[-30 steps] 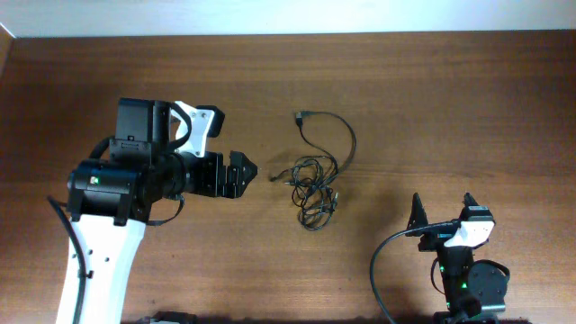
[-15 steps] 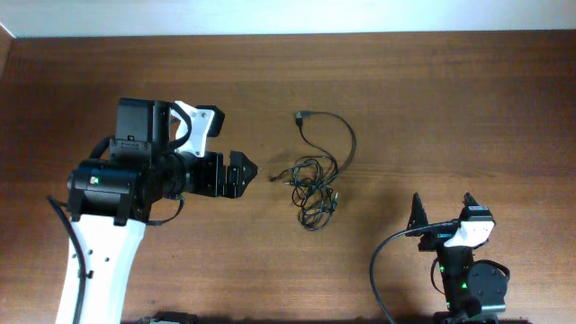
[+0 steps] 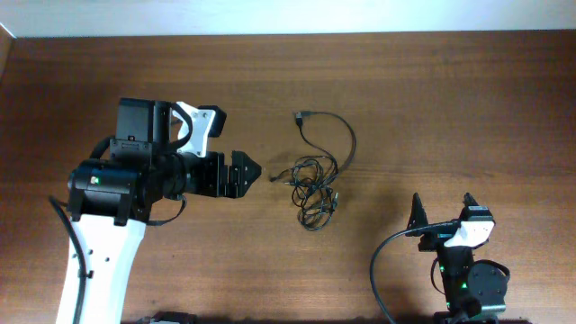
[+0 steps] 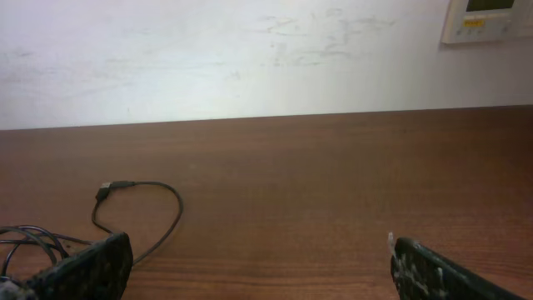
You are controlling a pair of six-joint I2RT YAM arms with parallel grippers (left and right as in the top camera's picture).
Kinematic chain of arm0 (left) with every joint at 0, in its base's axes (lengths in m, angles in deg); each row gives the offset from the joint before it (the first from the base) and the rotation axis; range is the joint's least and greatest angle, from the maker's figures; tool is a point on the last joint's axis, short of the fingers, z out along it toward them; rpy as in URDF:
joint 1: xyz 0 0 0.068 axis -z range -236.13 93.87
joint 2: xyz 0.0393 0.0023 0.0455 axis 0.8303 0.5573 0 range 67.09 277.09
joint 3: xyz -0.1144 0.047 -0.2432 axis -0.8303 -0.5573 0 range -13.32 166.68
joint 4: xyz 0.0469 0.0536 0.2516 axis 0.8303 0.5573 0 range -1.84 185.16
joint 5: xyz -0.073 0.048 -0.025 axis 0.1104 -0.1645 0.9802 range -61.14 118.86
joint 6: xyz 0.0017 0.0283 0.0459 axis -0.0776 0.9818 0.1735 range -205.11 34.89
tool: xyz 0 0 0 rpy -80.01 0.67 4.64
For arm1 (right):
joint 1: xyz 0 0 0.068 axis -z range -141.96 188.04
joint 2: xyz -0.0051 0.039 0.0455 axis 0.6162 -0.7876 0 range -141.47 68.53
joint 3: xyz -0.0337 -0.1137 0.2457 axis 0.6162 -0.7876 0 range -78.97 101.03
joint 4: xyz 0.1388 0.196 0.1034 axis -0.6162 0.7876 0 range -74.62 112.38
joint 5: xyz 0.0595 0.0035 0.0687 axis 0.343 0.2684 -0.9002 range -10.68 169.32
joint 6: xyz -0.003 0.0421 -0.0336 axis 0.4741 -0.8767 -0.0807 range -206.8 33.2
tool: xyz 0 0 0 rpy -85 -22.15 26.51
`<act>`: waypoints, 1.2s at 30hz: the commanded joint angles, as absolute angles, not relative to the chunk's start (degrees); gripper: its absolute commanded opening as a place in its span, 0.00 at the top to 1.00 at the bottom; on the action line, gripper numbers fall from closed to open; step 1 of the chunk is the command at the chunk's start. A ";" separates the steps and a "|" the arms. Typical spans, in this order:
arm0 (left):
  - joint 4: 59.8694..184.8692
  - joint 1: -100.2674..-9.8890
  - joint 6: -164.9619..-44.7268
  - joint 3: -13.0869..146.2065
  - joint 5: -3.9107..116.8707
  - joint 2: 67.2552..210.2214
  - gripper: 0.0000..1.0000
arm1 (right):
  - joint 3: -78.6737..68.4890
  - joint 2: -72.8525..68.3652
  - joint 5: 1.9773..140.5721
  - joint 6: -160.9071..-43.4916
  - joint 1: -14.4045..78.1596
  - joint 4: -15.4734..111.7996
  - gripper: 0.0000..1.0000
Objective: Untangle cables
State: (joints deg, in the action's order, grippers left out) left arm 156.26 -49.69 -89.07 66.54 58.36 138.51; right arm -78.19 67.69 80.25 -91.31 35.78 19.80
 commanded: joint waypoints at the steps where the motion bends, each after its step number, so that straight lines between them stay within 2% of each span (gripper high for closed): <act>1: 155.80 -48.93 -93.75 67.39 60.61 139.62 0.01 | -78.65 68.17 79.96 -91.49 36.19 20.02 0.02; 6: 156.21 -45.30 -94.52 67.35 59.80 143.36 0.01 | -78.65 68.17 79.96 -91.49 36.19 20.02 0.01; 13: 157.22 -39.26 -94.74 67.35 51.37 151.14 0.01 | -78.65 68.17 79.96 -91.49 36.19 20.02 0.02; 20: 157.26 -38.91 -94.71 67.35 50.01 155.51 0.01 | -78.65 68.17 79.96 -91.49 36.19 20.02 0.02; 36: 157.11 -38.91 -94.76 67.35 46.99 155.54 0.01 | -78.65 68.17 79.96 -91.49 36.19 20.02 0.02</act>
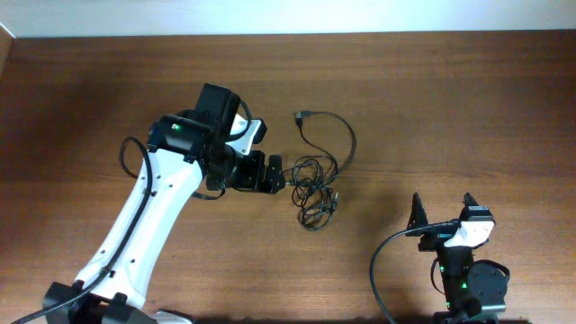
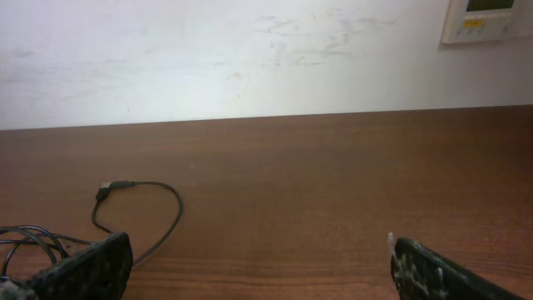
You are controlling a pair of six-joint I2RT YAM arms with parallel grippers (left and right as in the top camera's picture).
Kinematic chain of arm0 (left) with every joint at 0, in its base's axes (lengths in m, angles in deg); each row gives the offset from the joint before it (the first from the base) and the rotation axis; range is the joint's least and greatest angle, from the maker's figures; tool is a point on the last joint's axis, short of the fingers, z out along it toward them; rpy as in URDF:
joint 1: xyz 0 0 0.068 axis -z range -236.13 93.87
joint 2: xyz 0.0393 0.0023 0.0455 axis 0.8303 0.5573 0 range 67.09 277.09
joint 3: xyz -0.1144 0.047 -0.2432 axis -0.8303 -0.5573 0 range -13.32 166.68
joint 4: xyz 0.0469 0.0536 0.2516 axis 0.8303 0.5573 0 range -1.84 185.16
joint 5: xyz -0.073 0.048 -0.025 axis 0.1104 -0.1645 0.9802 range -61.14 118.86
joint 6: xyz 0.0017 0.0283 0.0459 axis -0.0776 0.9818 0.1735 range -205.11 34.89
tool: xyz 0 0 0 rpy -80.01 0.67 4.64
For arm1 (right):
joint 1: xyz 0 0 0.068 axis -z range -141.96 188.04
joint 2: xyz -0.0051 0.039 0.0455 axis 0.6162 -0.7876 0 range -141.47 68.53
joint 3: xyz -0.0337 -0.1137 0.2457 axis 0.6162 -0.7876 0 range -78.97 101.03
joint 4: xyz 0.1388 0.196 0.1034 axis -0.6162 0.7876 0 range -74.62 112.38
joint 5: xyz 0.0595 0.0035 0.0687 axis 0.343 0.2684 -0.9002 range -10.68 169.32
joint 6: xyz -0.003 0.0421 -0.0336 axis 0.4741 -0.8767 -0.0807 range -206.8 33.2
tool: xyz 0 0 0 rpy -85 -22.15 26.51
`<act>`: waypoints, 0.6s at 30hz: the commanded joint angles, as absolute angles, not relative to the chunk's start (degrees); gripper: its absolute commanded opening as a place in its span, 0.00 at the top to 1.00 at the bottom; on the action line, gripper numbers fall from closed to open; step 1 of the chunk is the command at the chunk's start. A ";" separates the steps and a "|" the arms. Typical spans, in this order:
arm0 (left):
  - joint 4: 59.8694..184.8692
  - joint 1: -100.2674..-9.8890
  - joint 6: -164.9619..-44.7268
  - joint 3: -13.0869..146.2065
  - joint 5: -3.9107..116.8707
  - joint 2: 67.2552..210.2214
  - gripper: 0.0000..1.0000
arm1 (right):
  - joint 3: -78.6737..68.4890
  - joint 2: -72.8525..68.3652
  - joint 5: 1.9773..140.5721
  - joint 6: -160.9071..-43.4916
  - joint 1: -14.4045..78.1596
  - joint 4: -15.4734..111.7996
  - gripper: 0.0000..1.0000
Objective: Untangle cables
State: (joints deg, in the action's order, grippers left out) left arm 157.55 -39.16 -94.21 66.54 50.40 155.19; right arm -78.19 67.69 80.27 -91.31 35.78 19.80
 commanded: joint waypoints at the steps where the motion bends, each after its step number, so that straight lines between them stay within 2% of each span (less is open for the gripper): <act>1: 156.91 -38.91 -94.76 67.35 45.35 155.54 0.01 | -78.65 68.17 79.96 -91.49 36.19 20.02 0.01; 6: 156.78 -38.91 -94.76 67.35 39.67 155.54 0.01 | -78.65 68.17 79.96 -91.49 36.19 20.02 0.02; 14: 157.26 -38.91 -94.76 67.35 39.78 155.54 0.01 | -78.65 68.17 78.45 -92.69 36.19 19.45 0.02; 18: 157.29 -38.91 -94.74 67.35 39.78 155.54 0.01 | -78.65 68.12 55.50 -115.25 36.19 18.08 0.02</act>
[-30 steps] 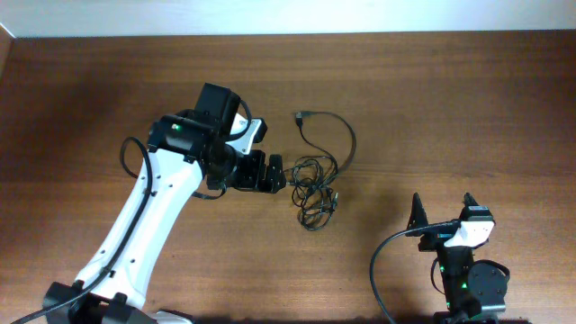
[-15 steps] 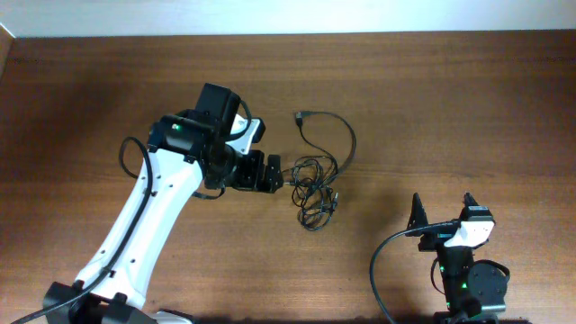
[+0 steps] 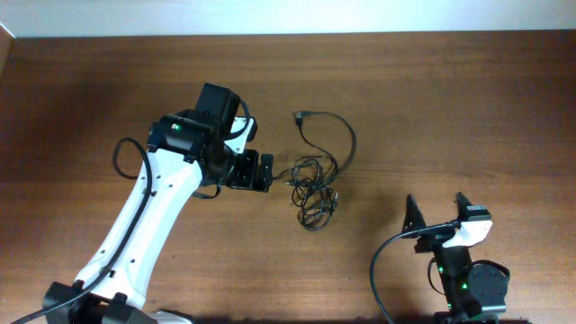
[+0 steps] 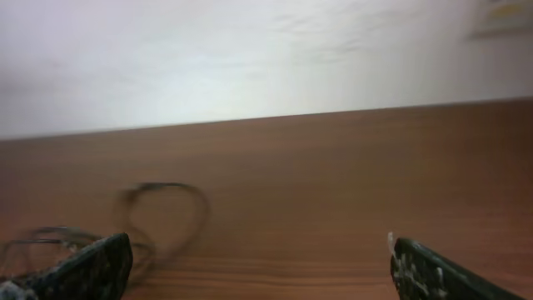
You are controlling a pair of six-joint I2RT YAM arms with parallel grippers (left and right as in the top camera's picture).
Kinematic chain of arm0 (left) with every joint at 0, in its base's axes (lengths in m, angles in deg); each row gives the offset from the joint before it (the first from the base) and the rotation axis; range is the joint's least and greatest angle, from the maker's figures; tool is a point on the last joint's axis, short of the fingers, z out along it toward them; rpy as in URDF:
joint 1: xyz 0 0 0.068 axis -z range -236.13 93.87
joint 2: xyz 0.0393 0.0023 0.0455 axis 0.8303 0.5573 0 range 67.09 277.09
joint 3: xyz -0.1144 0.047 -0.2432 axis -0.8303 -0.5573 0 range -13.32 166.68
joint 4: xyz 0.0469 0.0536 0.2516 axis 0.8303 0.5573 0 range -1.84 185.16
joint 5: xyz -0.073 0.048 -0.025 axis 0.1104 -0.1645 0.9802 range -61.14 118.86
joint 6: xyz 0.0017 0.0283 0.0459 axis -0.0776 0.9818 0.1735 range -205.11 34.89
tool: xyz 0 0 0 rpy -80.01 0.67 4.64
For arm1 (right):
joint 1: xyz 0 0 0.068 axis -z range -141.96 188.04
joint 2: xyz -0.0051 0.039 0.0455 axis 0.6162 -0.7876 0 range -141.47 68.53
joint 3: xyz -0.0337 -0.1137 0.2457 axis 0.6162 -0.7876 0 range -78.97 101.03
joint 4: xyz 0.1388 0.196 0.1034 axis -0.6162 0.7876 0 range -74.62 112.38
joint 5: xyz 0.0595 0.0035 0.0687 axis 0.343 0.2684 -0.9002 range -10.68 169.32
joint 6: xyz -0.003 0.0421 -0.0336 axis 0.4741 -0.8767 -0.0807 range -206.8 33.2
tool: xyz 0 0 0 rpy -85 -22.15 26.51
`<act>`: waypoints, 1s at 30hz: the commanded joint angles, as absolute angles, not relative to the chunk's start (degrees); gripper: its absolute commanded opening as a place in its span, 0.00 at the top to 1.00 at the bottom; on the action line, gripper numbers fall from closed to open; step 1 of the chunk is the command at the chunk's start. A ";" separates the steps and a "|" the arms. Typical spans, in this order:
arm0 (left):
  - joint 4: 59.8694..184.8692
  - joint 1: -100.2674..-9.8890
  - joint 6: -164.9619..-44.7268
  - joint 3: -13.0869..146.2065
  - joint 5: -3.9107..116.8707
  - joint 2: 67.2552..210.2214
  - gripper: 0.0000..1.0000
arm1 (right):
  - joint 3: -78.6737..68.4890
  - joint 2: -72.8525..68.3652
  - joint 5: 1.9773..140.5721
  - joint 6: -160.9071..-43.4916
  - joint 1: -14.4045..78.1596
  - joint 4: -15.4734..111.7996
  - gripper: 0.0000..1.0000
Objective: Untangle cables
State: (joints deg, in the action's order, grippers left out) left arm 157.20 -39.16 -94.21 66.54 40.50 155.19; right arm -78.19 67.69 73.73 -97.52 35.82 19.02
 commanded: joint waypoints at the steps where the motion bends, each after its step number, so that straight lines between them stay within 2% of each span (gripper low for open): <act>1: 157.29 -38.91 -94.76 67.35 39.83 155.54 0.01 | -78.65 68.12 51.68 -120.14 36.19 17.68 0.02; 4: 157.50 -38.91 -94.76 67.35 41.79 155.54 0.01 | -78.65 68.12 47.07 -129.11 36.19 10.16 0.02; 6: 157.50 -38.91 -94.76 67.35 41.70 155.54 0.01 | -77.65 68.12 43.68 -129.19 36.19 1.79 0.02; 9: 158.20 -38.91 -94.76 67.35 41.70 155.54 0.01 | -69.08 68.12 46.65 -126.77 36.37 3.41 0.02; 10: 158.73 -38.91 -94.74 67.35 41.70 155.54 0.01 | -64.82 68.02 48.49 -124.01 36.52 6.93 0.02; 15: 159.91 -38.87 -94.76 67.35 41.73 155.54 0.01 | -34.54 60.43 64.44 -103.31 37.77 43.08 0.02; 19: 159.58 -38.87 -96.22 67.35 41.70 155.54 0.01 | -13.87 46.75 68.42 -97.50 37.77 69.55 0.02; 22: 158.47 -38.87 -98.80 67.35 41.70 155.54 0.01 | -5.32 37.15 65.41 -97.54 37.72 81.59 0.02; 25: 158.09 -38.87 -101.62 67.35 41.70 155.56 0.01 | -2.55 30.64 55.96 -98.18 37.72 85.29 0.02; 30: 158.58 -38.87 -102.21 67.11 41.68 155.56 0.01 | -2.57 22.73 39.61 -98.48 37.72 83.45 0.02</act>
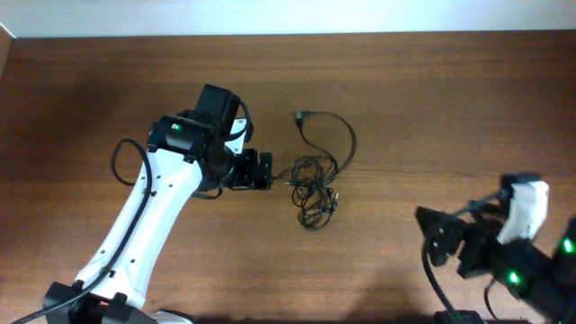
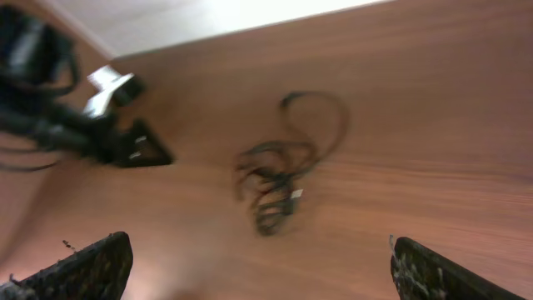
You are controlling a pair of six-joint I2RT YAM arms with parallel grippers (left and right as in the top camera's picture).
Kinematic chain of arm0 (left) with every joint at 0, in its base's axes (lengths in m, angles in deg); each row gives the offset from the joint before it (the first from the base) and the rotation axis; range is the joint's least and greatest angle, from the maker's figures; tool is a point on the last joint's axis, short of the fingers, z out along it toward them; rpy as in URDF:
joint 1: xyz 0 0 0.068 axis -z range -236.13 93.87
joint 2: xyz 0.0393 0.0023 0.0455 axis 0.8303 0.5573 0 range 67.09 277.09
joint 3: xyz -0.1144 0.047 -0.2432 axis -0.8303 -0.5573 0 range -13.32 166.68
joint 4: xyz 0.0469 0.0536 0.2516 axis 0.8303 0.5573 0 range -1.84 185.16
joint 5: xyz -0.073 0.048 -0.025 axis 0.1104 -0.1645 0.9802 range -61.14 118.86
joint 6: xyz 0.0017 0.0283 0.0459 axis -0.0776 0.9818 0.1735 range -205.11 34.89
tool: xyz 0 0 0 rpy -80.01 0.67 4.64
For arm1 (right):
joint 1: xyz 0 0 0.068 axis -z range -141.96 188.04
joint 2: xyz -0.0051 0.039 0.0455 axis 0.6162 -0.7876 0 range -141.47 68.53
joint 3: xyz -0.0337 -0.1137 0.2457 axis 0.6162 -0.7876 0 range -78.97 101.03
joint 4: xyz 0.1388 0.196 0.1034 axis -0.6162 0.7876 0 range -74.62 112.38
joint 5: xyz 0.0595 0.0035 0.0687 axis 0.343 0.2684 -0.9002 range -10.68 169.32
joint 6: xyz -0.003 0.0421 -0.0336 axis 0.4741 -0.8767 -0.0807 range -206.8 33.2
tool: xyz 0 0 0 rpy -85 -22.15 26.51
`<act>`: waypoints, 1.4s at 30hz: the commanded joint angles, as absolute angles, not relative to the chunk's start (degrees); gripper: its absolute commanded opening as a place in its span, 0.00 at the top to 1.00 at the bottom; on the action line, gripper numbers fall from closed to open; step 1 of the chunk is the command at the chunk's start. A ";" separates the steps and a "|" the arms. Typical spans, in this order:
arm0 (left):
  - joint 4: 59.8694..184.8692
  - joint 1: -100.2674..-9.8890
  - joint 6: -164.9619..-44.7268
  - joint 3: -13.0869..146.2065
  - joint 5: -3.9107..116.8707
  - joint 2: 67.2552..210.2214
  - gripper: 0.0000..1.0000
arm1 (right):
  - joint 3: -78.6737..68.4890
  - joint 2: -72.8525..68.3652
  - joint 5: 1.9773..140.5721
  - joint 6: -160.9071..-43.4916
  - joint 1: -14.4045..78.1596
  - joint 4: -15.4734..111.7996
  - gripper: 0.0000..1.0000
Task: Untangle cables
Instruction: 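Reach the right gripper down and grasp the black cable bundle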
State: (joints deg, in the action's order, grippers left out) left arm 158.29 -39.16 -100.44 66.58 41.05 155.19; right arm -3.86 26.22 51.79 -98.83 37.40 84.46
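A tangle of thin black cables (image 1: 311, 186) lies mid-table, blurred in the right wrist view (image 2: 271, 179). One strand loops up to a plug (image 1: 301, 115). My left gripper (image 1: 266, 171) sits at the tangle's left side, its fingers looking closed together on a loose cable end (image 1: 280, 171). It appears as a dark wedge (image 2: 141, 150) in the right wrist view. My right gripper (image 1: 426, 236) hovers lower right of the tangle, tilted toward it. It is wide open and holds nothing (image 2: 266, 271).
The brown wooden table (image 1: 450, 108) ends at a pale wall along the far edge (image 1: 288, 18). The left arm's white link (image 1: 135, 234) crosses the table's left front. The right arm's body (image 1: 513, 252) fills the front right corner.
My right arm has moved right and turned. Its camera now looks down on the tangle and the left gripper instead of level across the table. The left gripper and cables have barely shifted.
At first my left gripper stood open left of the tangle and the right gripper rested open at the front right. The left gripper then reached the tangle's left edge, then sat slightly back at a cable end. Now the right gripper faces the tangle.
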 commanded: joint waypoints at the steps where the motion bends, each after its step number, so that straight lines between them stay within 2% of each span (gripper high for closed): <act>1: 158.53 -38.87 -102.23 66.89 41.68 155.56 0.01 | -2.59 21.07 38.98 -99.47 37.70 83.63 0.02; 7: 155.41 -38.87 -102.28 66.21 41.14 156.08 0.01 | -3.05 9.29 38.98 -100.45 36.76 89.86 0.01; 10: 154.31 -39.72 -106.73 66.21 38.03 156.45 0.01 | -3.05 3.65 39.75 -97.50 31.47 90.34 0.01; 13: 153.96 -42.91 -107.89 66.21 37.36 156.45 0.01 | -3.05 -1.18 43.77 -98.48 24.70 88.11 0.01; 18: 155.56 -51.24 -107.81 66.21 37.38 156.45 0.01 | -3.05 -9.75 57.03 -108.63 14.82 81.77 0.01; 24: 157.90 -55.74 -107.81 66.21 33.49 156.45 0.01 | -3.05 -21.23 57.54 -108.54 8.00 72.22 0.01; 27: 157.90 -56.73 -107.81 66.21 33.49 156.45 0.01 | -3.05 -25.23 57.56 -108.52 6.82 69.88 0.07; 29: 157.92 -56.73 -107.81 66.21 33.51 156.45 0.01 | -3.05 -27.94 57.56 -108.54 6.43 68.26 0.17; 33: 157.94 -56.66 -107.81 66.21 33.53 156.45 0.01 | -3.05 -31.81 57.45 -108.80 6.36 65.66 0.44; 39: 157.85 -56.66 -107.81 66.21 33.51 156.45 0.01 | -3.05 -33.49 59.57 -108.76 3.54 62.45 0.47; 42: 157.85 -56.66 -107.81 66.21 33.51 156.45 0.01 | -3.05 -33.49 65.08 -108.78 2.43 62.45 0.53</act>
